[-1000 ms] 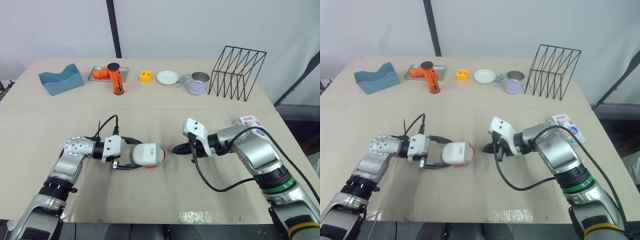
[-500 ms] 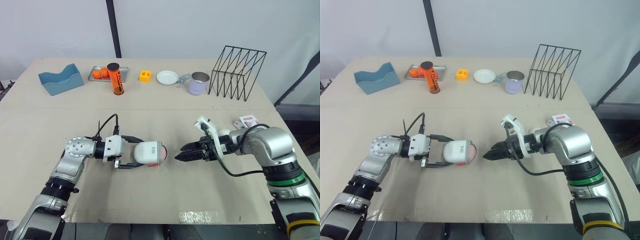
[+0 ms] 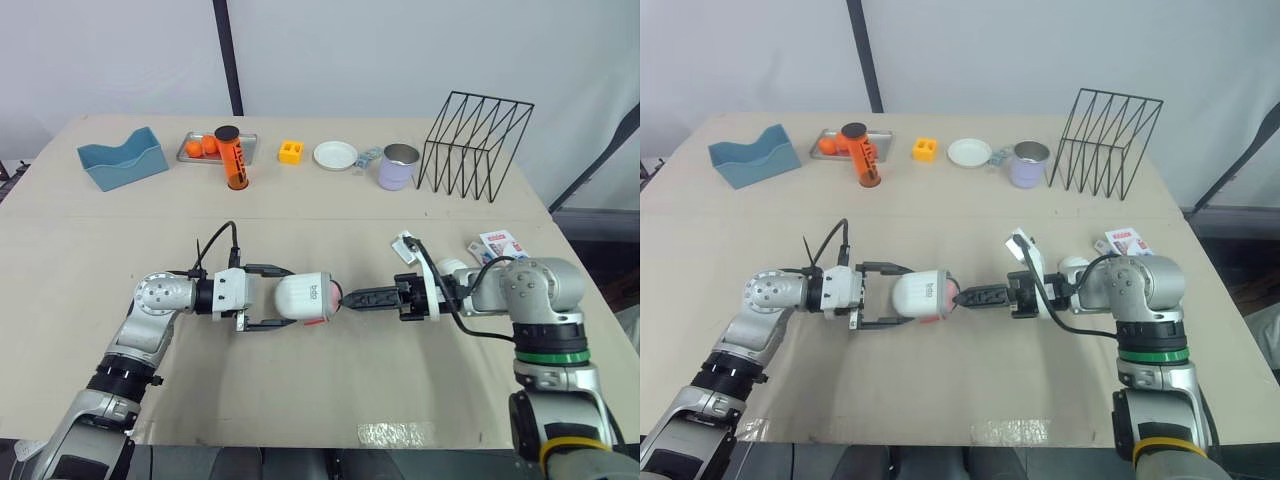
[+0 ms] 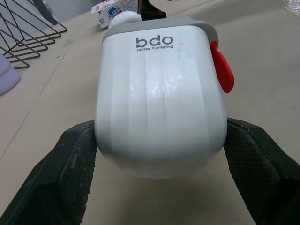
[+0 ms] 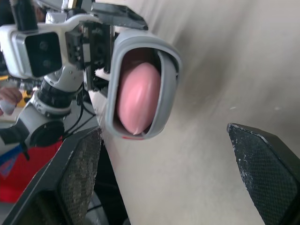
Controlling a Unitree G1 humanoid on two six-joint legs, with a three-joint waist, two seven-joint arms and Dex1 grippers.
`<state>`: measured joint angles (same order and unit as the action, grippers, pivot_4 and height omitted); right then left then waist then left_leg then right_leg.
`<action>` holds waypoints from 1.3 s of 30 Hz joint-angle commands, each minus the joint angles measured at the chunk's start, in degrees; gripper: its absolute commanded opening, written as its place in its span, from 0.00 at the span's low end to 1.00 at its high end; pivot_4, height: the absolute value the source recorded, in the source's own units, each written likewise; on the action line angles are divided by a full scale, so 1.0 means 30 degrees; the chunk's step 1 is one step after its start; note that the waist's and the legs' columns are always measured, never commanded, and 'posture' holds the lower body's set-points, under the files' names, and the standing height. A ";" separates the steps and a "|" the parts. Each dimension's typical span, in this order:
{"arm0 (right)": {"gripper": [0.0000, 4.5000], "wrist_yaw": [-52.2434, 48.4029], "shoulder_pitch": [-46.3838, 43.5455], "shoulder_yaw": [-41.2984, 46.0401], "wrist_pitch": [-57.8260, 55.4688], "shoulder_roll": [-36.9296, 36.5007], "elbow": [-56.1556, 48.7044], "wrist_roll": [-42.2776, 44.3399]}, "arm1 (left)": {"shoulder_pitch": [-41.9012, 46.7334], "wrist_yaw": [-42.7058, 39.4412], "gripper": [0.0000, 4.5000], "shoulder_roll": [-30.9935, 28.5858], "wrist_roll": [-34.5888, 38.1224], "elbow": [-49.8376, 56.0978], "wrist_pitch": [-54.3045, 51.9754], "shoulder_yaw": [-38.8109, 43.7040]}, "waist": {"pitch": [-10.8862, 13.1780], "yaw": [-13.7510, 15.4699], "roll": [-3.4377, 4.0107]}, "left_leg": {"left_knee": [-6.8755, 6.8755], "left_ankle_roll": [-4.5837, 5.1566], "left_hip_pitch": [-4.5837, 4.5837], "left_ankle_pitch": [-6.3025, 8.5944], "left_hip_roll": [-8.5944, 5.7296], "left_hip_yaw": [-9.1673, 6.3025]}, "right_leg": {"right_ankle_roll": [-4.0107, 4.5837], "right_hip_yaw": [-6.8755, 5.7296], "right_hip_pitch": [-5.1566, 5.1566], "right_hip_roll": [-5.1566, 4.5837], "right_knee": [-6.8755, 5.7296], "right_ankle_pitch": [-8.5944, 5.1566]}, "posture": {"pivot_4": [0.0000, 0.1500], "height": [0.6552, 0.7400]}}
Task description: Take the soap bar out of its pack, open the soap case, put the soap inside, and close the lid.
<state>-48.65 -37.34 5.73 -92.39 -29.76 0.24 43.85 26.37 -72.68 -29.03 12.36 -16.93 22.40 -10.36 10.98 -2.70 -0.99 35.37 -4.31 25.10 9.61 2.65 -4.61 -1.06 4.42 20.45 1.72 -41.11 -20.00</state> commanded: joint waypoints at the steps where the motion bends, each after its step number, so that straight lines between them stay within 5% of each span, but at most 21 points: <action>1: 0.97 0.1667 0.0646 0.0912 -0.0035 0.1058 -0.1207 0.1418 | 0.0224 0.0417 0.79 0.0098 0.0400 0.1063 0.0192 0.0402 | 0.0003 -0.0003 0.0005 | -0.0001 0.0000 0.0003 0.0000 0.0000 -0.0001 | 0.0000 -0.0001 0.0000 0.0000 0.0000 0.0000 | 1.00 1.00; 15: 0.97 0.5927 0.0801 0.1907 -0.0035 0.2448 -0.0827 0.4583 | 0.0259 0.0580 0.79 0.0136 0.0110 0.1065 0.0262 0.0205 | 0.0004 -0.0012 0.0007 | -0.0004 0.0001 0.0003 0.0000 0.0000 0.0001 | -0.0002 0.0005 0.0002 0.0004 0.0000 -0.0001 | 1.00 1.00; 39: 0.97 0.5591 0.1423 0.1909 -0.0035 0.0324 -0.2206 0.6496 | 0.0334 0.0517 0.79 0.0062 -0.0203 0.0405 0.0204 0.0204 | 0.0004 -0.0010 0.0007 | -0.0010 0.0003 0.0006 0.0001 0.0001 0.0004 | -0.0007 0.0014 0.0003 0.0010 0.0013 -0.0004 | 1.00 1.00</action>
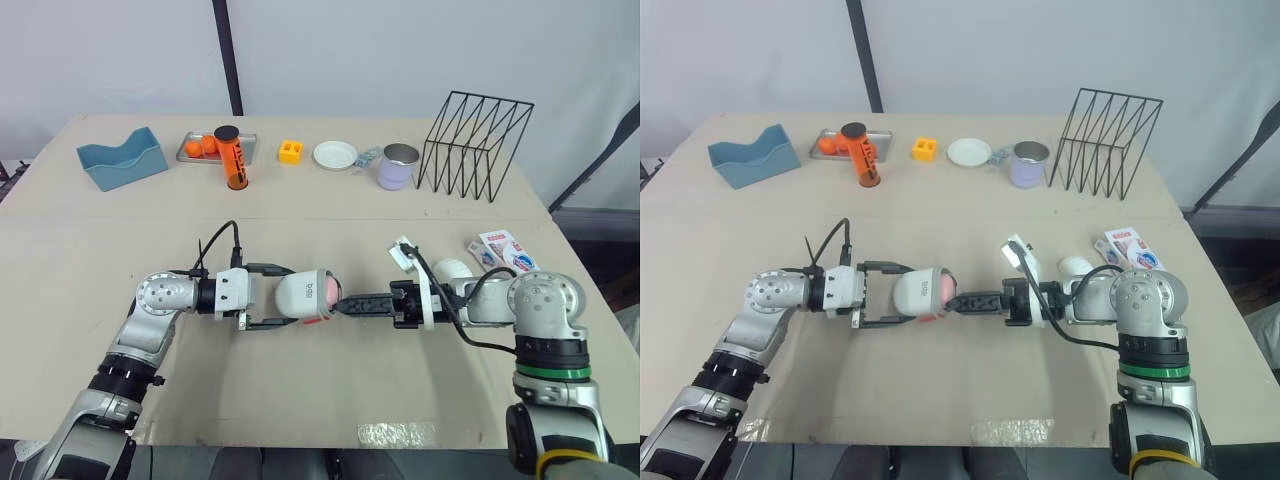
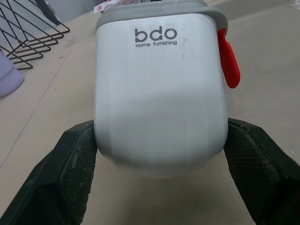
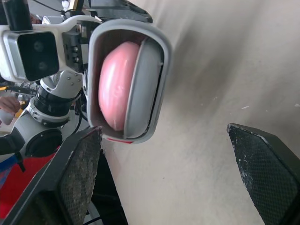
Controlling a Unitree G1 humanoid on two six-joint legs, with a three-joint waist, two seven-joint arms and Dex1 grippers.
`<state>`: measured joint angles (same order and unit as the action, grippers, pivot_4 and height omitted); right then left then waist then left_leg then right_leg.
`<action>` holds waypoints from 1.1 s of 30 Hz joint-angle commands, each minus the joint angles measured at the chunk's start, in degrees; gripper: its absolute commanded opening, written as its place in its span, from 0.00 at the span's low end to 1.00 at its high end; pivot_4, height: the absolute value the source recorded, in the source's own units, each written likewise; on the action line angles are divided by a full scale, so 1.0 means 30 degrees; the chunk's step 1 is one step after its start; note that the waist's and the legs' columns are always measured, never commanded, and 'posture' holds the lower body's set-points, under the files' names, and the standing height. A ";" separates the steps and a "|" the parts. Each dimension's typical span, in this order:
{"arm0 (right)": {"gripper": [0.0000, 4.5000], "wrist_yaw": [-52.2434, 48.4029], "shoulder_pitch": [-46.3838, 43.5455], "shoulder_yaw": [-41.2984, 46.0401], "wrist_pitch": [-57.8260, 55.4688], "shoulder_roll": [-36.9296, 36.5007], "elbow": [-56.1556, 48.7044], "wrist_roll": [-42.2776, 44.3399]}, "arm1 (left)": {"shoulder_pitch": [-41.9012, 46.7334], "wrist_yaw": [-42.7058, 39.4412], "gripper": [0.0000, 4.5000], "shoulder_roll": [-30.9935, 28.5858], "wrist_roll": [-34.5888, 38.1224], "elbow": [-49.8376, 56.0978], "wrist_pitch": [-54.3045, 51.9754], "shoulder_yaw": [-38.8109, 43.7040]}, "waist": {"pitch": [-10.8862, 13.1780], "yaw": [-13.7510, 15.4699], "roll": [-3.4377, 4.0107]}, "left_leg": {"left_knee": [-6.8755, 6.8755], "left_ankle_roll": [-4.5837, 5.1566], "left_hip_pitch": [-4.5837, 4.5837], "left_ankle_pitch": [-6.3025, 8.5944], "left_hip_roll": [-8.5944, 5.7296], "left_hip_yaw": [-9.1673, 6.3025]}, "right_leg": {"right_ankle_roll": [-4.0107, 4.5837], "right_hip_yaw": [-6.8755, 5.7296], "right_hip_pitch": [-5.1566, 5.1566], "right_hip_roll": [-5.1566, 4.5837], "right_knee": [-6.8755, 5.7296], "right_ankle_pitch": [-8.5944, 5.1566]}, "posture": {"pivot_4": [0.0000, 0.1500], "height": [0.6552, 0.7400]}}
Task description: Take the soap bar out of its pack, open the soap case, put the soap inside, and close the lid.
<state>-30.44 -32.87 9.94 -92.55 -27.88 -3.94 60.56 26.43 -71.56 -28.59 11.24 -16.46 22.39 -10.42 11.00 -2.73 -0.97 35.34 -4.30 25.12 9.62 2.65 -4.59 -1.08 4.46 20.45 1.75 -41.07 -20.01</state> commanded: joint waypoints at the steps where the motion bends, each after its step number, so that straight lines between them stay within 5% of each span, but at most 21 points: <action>1: 0.97 -0.0499 -0.0064 0.0508 0.0018 -0.0333 -0.0862 0.1015 | 0.0319 0.0154 0.79 -0.0077 0.0155 0.0231 0.0198 0.0217 | 0.0000 0.0000 0.0000 | 0.0000 0.0000 0.0000 0.0000 0.0000 0.0000 | -0.0001 0.0000 0.0000 0.0001 0.0001 0.0000 | 1.00 1.00; 33: 0.97 0.5973 -0.0854 0.1039 0.0018 0.3204 0.0472 0.3071 | 0.0692 0.1286 0.79 0.0286 -0.1347 -0.0300 0.0411 -0.0297 | 0.0002 -0.0006 0.0003 | -0.0014 0.0001 0.0010 0.0000 0.0000 0.0007 | -0.0003 0.0018 0.0017 0.0004 0.0004 -0.0002 | 1.00 1.00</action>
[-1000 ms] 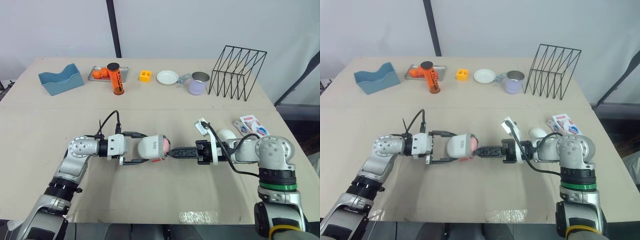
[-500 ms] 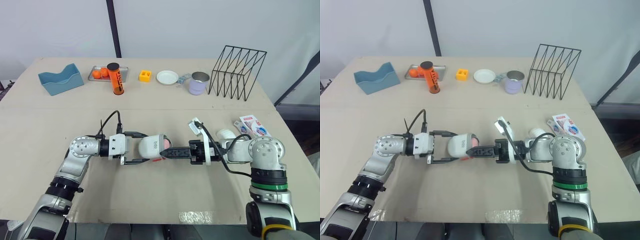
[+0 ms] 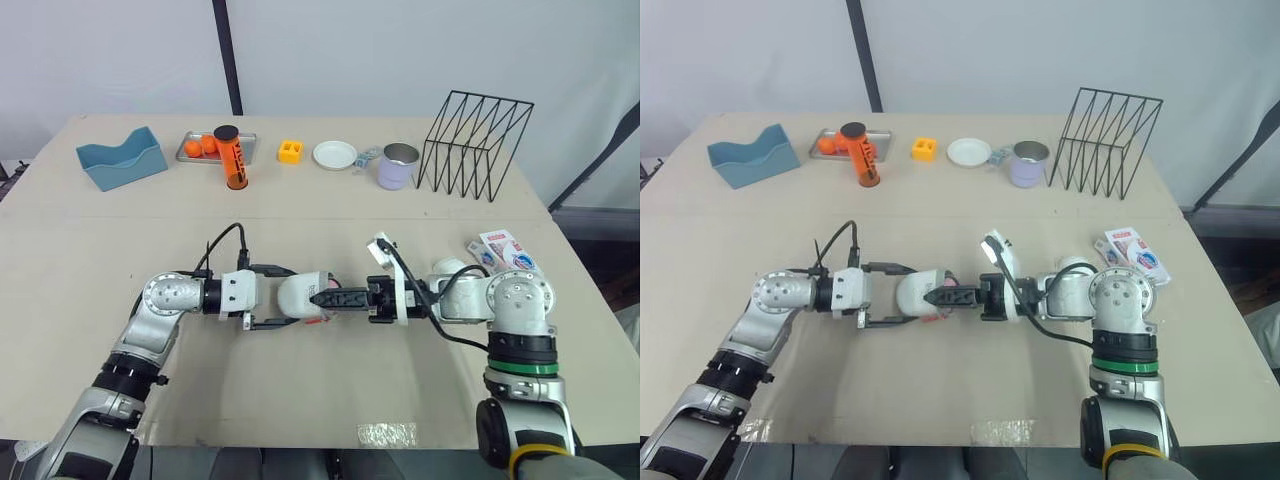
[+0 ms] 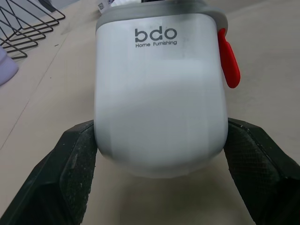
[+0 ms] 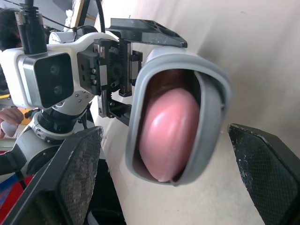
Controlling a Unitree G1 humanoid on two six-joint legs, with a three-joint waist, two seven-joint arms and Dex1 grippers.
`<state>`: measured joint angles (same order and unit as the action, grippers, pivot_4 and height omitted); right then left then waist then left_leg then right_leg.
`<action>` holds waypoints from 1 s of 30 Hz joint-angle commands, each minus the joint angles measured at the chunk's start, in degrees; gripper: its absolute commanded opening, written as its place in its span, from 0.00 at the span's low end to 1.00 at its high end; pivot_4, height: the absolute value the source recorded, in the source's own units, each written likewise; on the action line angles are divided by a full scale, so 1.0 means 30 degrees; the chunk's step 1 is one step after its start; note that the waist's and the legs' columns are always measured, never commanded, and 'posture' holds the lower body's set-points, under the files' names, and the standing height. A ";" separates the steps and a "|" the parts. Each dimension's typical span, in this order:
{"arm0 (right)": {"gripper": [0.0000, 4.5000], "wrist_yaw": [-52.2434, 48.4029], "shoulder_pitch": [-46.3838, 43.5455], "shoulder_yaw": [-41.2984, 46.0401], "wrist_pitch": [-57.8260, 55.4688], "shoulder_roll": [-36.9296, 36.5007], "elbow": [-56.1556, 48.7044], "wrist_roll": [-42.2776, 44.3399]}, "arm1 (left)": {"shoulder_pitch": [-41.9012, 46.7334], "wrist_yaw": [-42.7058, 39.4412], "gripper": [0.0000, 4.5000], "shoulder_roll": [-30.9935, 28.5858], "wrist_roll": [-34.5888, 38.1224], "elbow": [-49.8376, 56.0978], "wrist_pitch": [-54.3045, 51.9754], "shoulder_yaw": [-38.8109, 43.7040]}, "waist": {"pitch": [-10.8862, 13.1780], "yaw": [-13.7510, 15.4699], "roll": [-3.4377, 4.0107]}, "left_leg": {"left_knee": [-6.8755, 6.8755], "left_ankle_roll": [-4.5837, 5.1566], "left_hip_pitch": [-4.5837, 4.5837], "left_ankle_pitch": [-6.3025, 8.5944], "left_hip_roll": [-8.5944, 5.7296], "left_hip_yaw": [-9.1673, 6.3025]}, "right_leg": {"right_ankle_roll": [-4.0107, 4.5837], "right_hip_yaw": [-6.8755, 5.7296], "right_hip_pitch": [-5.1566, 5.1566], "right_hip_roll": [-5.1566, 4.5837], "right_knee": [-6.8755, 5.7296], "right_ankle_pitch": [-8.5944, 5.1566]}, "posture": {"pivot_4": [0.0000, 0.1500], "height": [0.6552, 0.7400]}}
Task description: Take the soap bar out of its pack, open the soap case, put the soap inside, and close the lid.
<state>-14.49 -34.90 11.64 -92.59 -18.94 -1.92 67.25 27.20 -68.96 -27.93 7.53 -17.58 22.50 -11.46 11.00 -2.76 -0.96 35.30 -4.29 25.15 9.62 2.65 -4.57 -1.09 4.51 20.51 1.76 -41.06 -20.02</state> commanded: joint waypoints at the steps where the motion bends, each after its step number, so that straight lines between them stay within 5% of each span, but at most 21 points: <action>1: 0.97 0.0768 -0.0153 0.0470 0.0031 0.0256 -0.0215 0.0841 | 0.0456 0.0456 0.79 0.0073 -0.0151 0.0058 0.0375 0.0041 | 0.0000 0.0000 0.0000 | 0.0000 0.0000 0.0000 0.0000 0.0000 0.0001 | 0.0000 0.0000 0.0000 -0.0001 0.0000 0.0000 | 1.00 1.00; 30: 0.97 0.1341 0.0079 0.0108 0.0032 0.0711 -0.1032 -0.0418 | 0.0612 0.0923 0.79 -0.0050 -0.0929 -0.0139 -0.0082 -0.0227 | 0.0001 -0.0001 0.0001 | -0.0015 0.0002 0.0026 -0.0001 0.0003 0.0034 | 0.0000 0.0032 0.0056 0.0002 -0.0005 0.0000 | 1.00 1.00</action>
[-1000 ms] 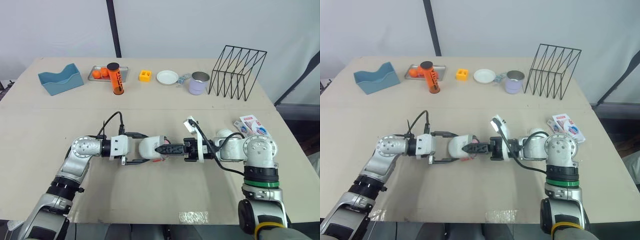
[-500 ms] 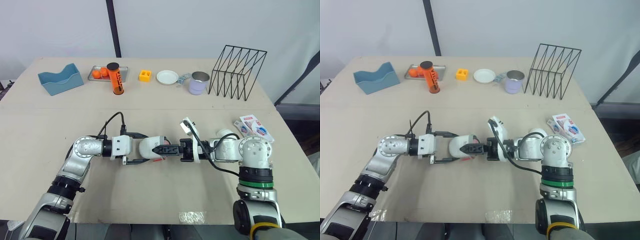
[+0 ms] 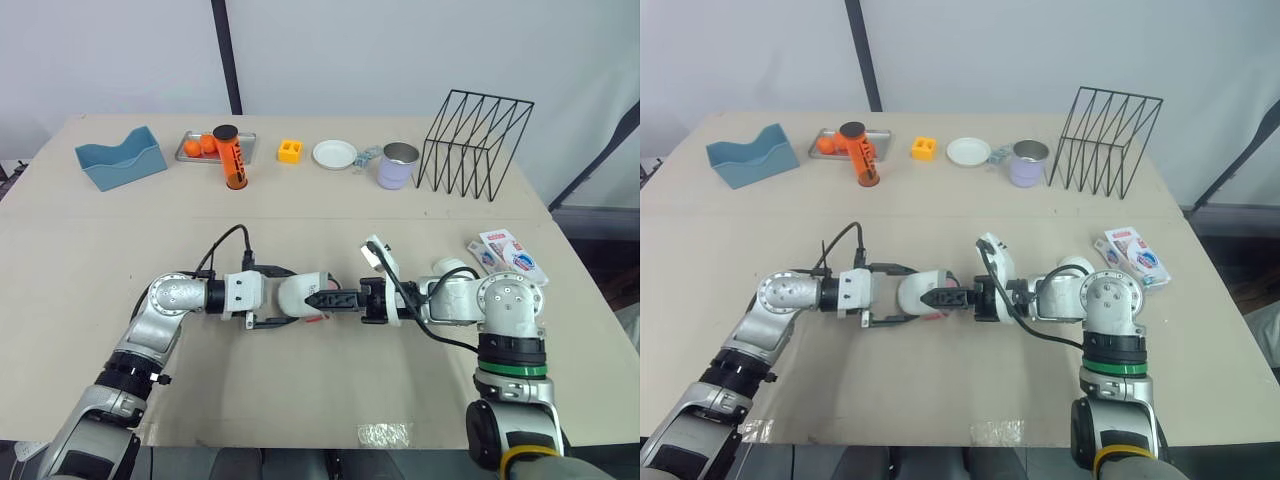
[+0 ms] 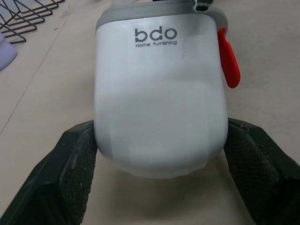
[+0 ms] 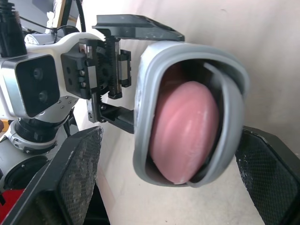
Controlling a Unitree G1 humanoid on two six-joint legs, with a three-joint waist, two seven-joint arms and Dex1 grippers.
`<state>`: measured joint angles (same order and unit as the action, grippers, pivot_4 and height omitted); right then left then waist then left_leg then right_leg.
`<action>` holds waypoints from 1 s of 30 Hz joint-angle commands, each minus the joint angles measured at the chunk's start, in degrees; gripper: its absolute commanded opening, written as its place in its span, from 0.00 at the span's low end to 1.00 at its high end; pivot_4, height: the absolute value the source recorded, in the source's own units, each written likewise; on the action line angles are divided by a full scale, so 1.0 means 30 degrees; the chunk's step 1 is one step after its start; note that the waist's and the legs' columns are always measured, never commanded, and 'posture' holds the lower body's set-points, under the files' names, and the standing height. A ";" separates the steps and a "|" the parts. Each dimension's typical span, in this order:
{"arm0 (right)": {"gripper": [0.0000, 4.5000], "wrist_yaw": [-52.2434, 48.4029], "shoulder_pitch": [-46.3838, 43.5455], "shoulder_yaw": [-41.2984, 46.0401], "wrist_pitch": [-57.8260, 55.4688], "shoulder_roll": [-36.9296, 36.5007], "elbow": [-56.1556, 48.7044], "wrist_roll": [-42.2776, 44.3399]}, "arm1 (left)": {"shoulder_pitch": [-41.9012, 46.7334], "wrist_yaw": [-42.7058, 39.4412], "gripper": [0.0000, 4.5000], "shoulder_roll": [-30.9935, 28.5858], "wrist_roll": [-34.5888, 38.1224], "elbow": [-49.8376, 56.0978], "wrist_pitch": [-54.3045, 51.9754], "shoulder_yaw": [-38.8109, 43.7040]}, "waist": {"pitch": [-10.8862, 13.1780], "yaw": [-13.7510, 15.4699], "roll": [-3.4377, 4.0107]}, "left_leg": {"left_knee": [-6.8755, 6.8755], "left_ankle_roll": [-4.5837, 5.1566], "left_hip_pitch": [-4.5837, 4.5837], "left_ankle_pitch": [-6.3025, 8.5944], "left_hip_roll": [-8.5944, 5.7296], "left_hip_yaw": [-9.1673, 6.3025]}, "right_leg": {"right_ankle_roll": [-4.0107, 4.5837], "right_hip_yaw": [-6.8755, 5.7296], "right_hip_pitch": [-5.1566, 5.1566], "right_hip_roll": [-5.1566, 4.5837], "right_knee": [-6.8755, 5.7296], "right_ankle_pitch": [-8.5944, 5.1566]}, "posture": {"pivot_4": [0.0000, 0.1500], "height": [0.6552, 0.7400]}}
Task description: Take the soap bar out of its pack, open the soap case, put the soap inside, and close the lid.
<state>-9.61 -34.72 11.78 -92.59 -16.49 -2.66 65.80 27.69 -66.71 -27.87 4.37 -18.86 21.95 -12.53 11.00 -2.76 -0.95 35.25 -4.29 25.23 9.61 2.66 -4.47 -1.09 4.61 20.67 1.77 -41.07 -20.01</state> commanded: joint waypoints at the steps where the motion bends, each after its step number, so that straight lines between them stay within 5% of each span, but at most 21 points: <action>1: 0.97 -0.0303 0.0050 0.0036 0.0030 -0.0100 -0.0816 0.0037 | 0.0437 0.0178 0.79 -0.0082 0.0142 0.0318 0.0108 0.0108 | 0.0000 -0.0001 0.0000 | -0.0001 0.0000 0.0001 0.0000 0.0000 0.0001 | 0.0000 0.0002 0.0003 -0.0001 -0.0001 0.0000 | 1.00 1.00; 8: 0.97 -0.0372 0.0074 -0.0046 0.0030 -0.0034 -0.0790 -0.0234 | 0.0489 0.0278 0.79 -0.0029 0.0094 0.0273 0.0125 0.0033 | 0.0000 -0.0001 0.0000 | -0.0003 0.0000 0.0012 0.0000 0.0001 0.0012 | 0.0000 0.0010 0.0022 0.0000 -0.0004 0.0000 | 1.00 1.00; 12: 0.64 -0.0437 0.0042 -0.0133 0.0030 -0.0062 -0.0766 -0.0474 | 0.0523 0.0347 0.79 -0.0011 0.0080 0.0263 0.0133 -0.0002 | 0.0000 0.0001 0.0000 | -0.0003 0.0001 0.0031 -0.0001 0.0001 0.0018 | 0.0000 0.0016 0.0045 0.0000 -0.0009 0.0000 | 1.00 1.00; 16: 0.47 -0.0559 0.0159 -0.0295 0.0030 -0.0116 -0.0895 -0.0664 | 0.0544 0.0435 0.79 -0.0024 0.0042 0.0275 0.0131 -0.0031 | 0.0000 0.0001 0.0000 | -0.0003 0.0002 0.0038 -0.0001 0.0002 0.0024 | 0.0001 0.0022 0.0055 0.0000 -0.0011 0.0000 | 1.00 1.00; 28: 0.46 -0.1089 0.0360 -0.0606 0.0030 -0.0270 -0.1354 -0.1073 | 0.0415 0.0367 0.79 -0.0091 0.0340 0.0533 -0.1001 0.0023 | 0.0000 -0.0001 0.0000 | -0.0003 0.0002 0.0044 -0.0001 0.0001 0.0029 | 0.0000 0.0026 0.0063 0.0000 -0.0013 0.0001 | 1.00 1.00; 29: 0.46 -0.1128 0.0356 -0.0604 0.0030 -0.0263 -0.1365 -0.1102 | 0.0425 0.0417 0.89 -0.0091 0.0398 0.0555 -0.1141 0.0087 | 0.0000 0.0000 0.0000 | -0.0003 0.0002 0.0044 -0.0002 0.0001 0.0029 | 0.0000 0.0027 0.0064 0.0000 -0.0013 0.0001 | 1.00 1.00; 30: 0.46 -0.1238 0.0342 -0.0631 0.0030 -0.0270 -0.1404 -0.1147 | 0.0449 0.0350 0.89 -0.0100 0.0536 0.0579 -0.1452 0.0135 | 0.0000 -0.0001 0.0000 | -0.0003 0.0002 0.0044 -0.0002 0.0001 0.0029 | 0.0001 0.0027 0.0065 0.0001 -0.0014 0.0000 | 1.00 1.00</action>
<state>-12.07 -33.53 10.98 -91.96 -16.69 -3.38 61.99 27.84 -65.60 -27.85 3.43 -18.61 20.21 -13.54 11.00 -2.77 -0.95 35.24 -4.28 25.36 9.61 2.67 -4.38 -1.08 4.69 20.87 1.77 -41.12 -20.01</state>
